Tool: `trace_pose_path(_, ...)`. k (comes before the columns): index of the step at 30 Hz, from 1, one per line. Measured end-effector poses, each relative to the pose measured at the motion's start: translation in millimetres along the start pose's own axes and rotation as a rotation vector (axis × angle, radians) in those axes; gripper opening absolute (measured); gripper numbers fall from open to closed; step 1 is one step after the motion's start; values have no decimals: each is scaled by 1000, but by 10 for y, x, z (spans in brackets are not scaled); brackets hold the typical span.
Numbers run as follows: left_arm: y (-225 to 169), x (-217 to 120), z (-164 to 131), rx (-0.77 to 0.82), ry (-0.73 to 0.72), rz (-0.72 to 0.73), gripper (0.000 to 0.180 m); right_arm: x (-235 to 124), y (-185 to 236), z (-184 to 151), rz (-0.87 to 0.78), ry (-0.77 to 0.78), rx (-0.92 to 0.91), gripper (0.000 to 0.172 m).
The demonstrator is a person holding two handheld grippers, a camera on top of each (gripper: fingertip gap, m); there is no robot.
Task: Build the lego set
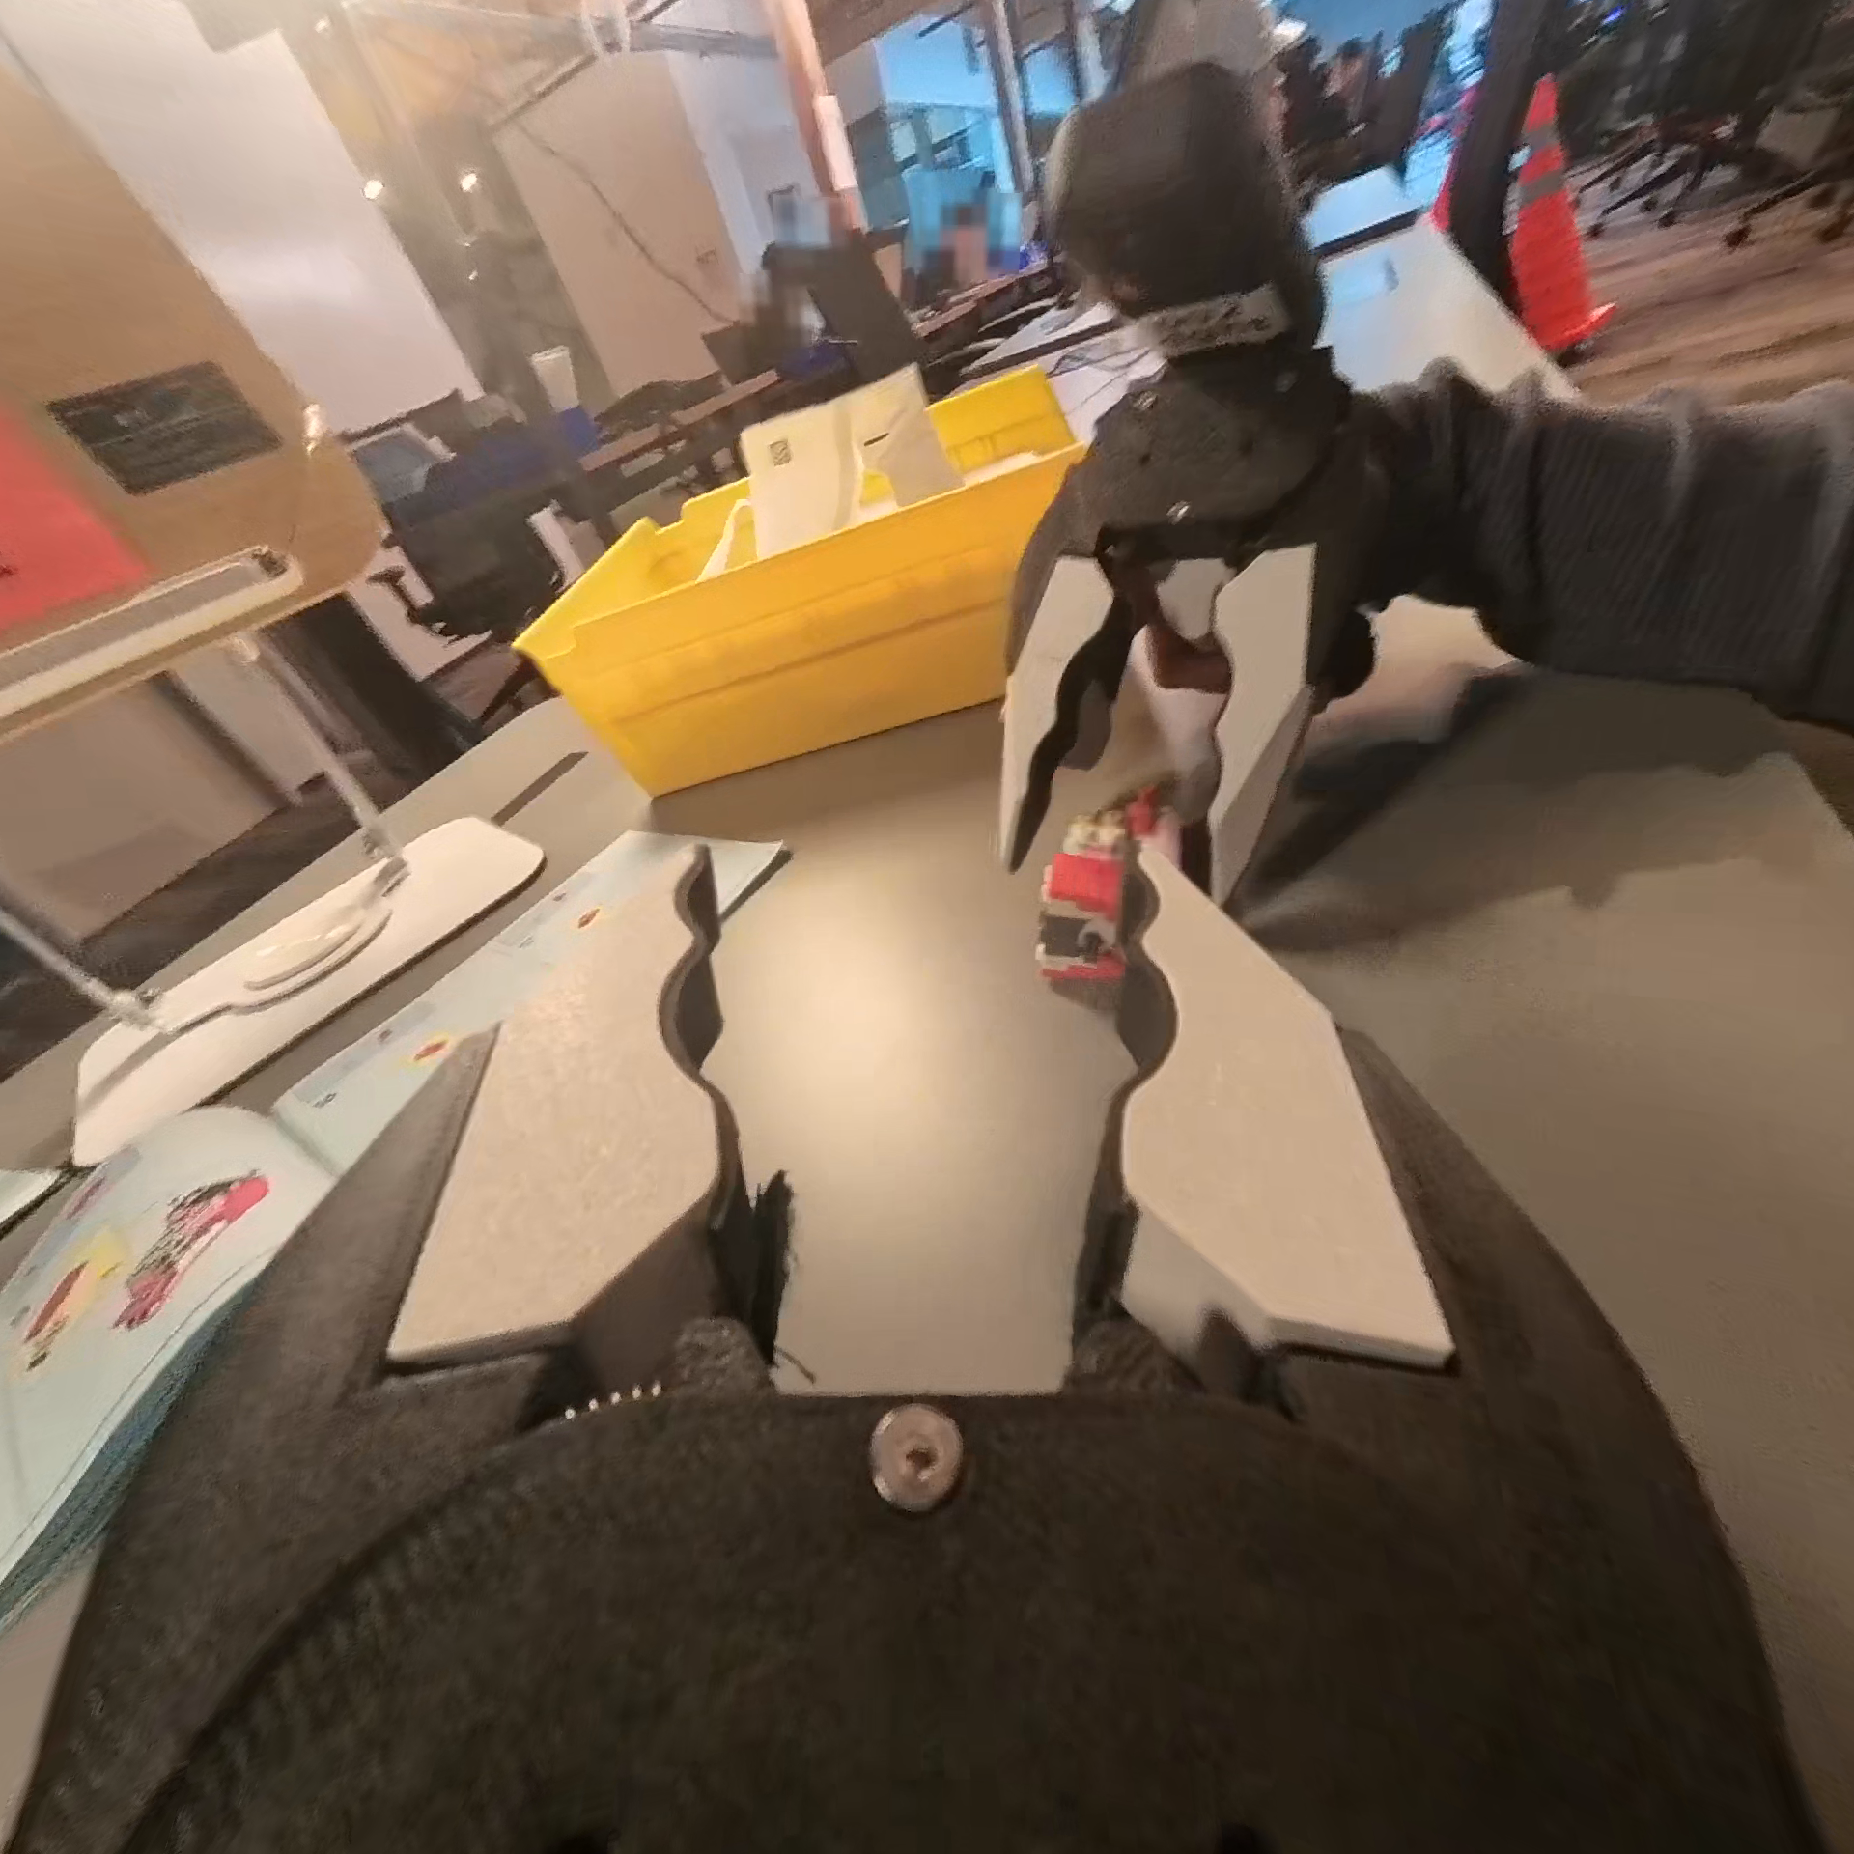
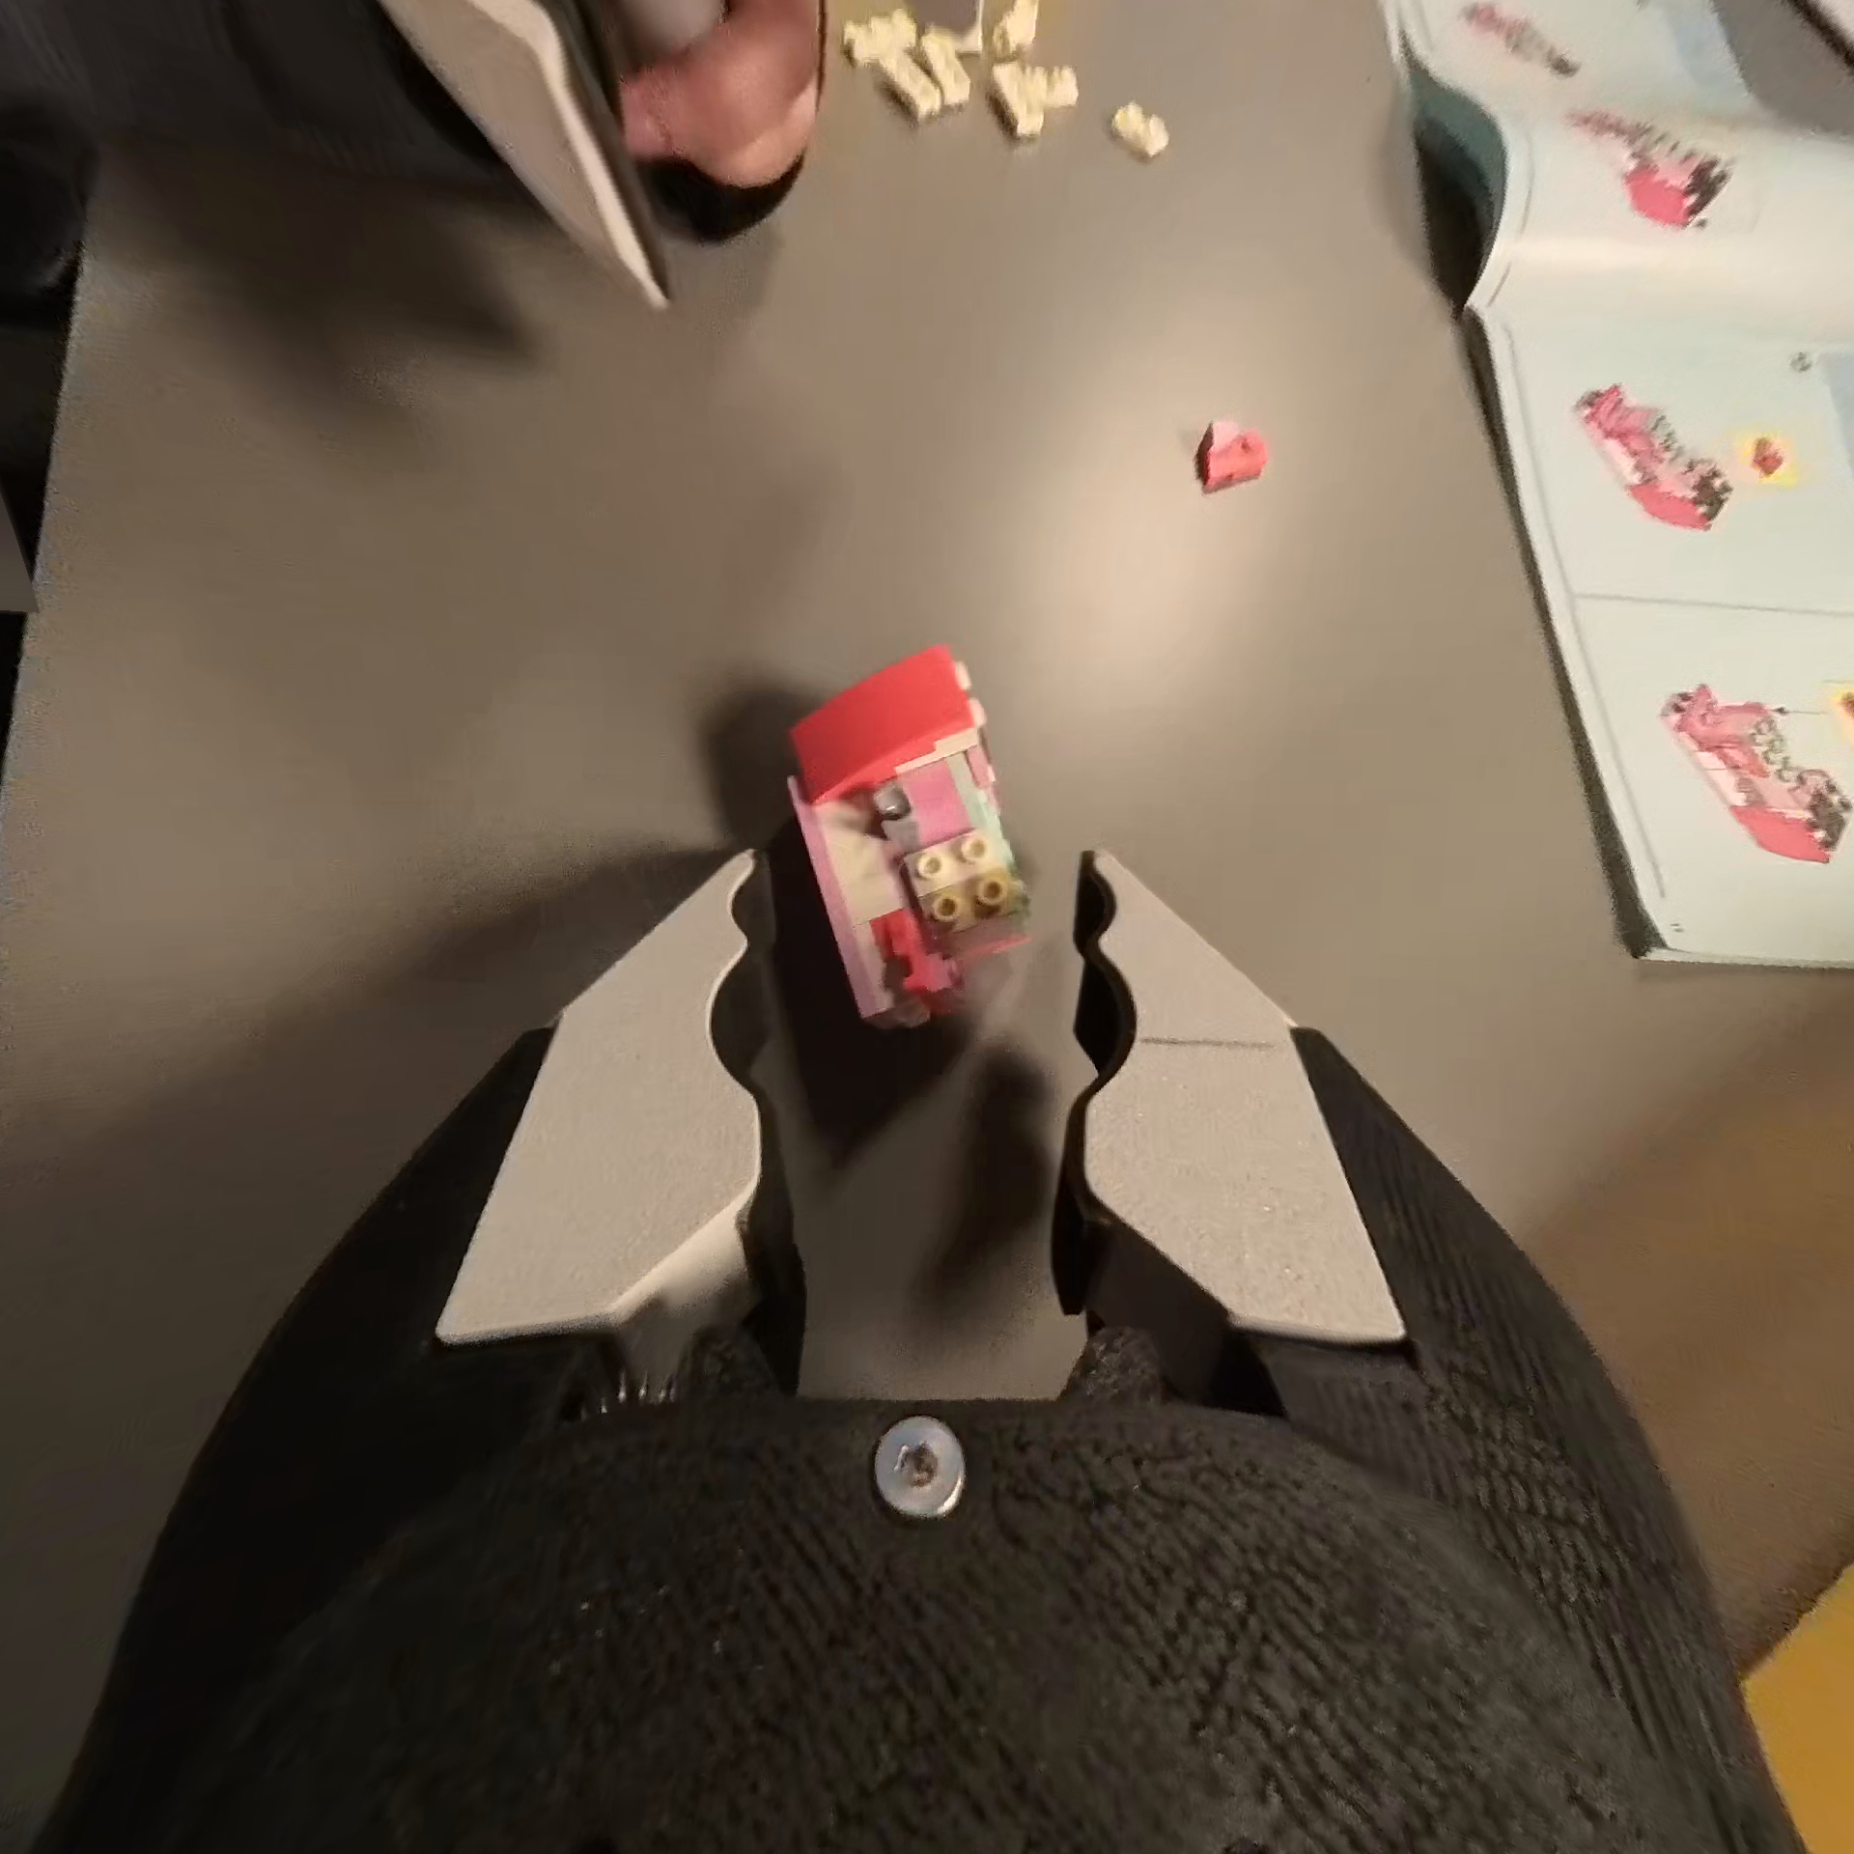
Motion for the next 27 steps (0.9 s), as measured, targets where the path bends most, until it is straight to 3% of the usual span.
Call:
trace_pose_path(2, -14, -7, 28, 32, -37, -8, 85, 33, 22, -3, -8, 20, -32, 41)
trace_pose_path(7, -127, 111, 7, 67, 33, -93, 88, 58, 110, 184, 46, -162, -51, 38)
trace_pose_path(16, -204, 140, 12, 19, 36, -246, 63, -40, 197, 456, 121, -474, -23, 37)
trace_pose_path(27, -189, 93, 58, -37, -41, -281, 43, -44, 165, 464, 130, -503, 28, 38)
Point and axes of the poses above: each gripper's, where its closed fingertips meet, x out along the fingers, z out of its top, y = z × x across the jaws, the point moved 8 cm from there along -x, back along the fingers, and after that the axes turned 15 degrees about -z, right-handed, at the moved point
